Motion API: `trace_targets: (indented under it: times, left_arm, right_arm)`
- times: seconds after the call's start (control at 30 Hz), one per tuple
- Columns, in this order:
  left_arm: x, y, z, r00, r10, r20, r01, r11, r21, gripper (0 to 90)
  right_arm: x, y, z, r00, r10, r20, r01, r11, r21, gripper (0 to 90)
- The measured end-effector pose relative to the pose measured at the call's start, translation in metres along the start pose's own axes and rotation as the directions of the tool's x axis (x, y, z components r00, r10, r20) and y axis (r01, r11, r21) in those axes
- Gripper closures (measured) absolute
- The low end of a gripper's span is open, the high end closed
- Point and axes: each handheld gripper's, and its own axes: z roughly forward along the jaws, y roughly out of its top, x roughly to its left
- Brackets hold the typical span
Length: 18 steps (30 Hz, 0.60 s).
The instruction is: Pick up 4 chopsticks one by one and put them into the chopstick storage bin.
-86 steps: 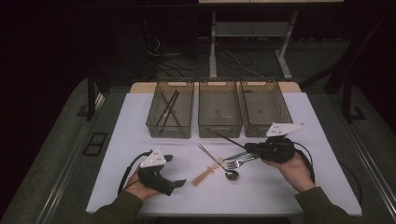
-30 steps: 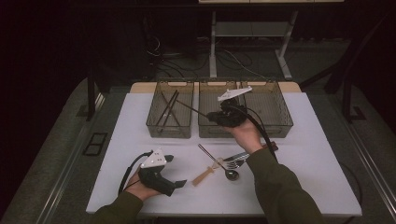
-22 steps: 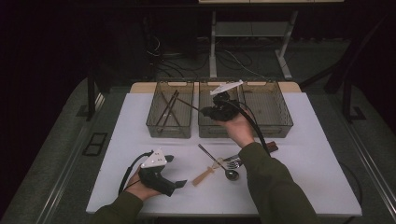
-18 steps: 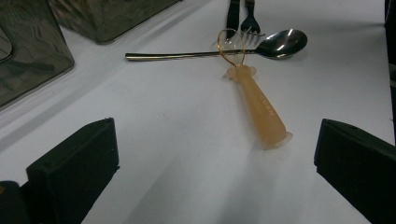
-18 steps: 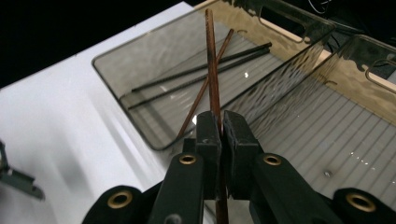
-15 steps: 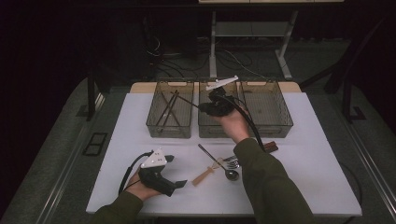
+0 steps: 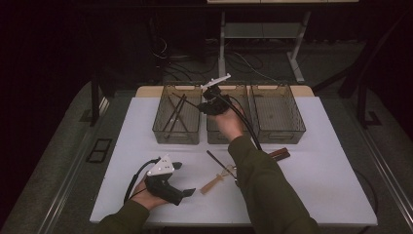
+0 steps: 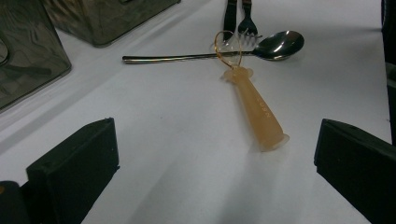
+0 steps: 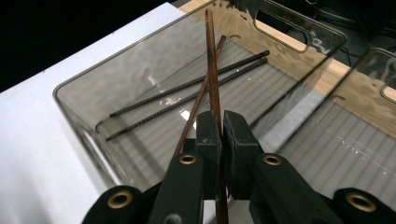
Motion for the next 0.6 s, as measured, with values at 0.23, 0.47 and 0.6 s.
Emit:
trace_targets:
  times: [0.23,0.47,0.6]
  left_arm:
    - [0.000,0.000,0.000,1.0000,0.005,0.003,-0.005,1.0000,0.002,0.0]
    - [0.000,0.001,0.001,1.0000,0.003,0.007,-0.003,1.0000,-0.002,0.0]
    - [0.001,0.001,0.000,0.9999,0.012,0.006,-0.011,0.9999,-0.003,0.0]
  right_arm:
    - [0.005,0.012,0.025,0.9998,0.004,0.018,-0.004,1.000,0.020,85.5]
    - [0.006,0.019,0.044,0.9992,0.021,0.034,-0.021,0.999,0.029,85.4]
    - [0.006,0.022,0.054,0.9990,0.026,0.037,-0.027,0.999,0.030,85.4]
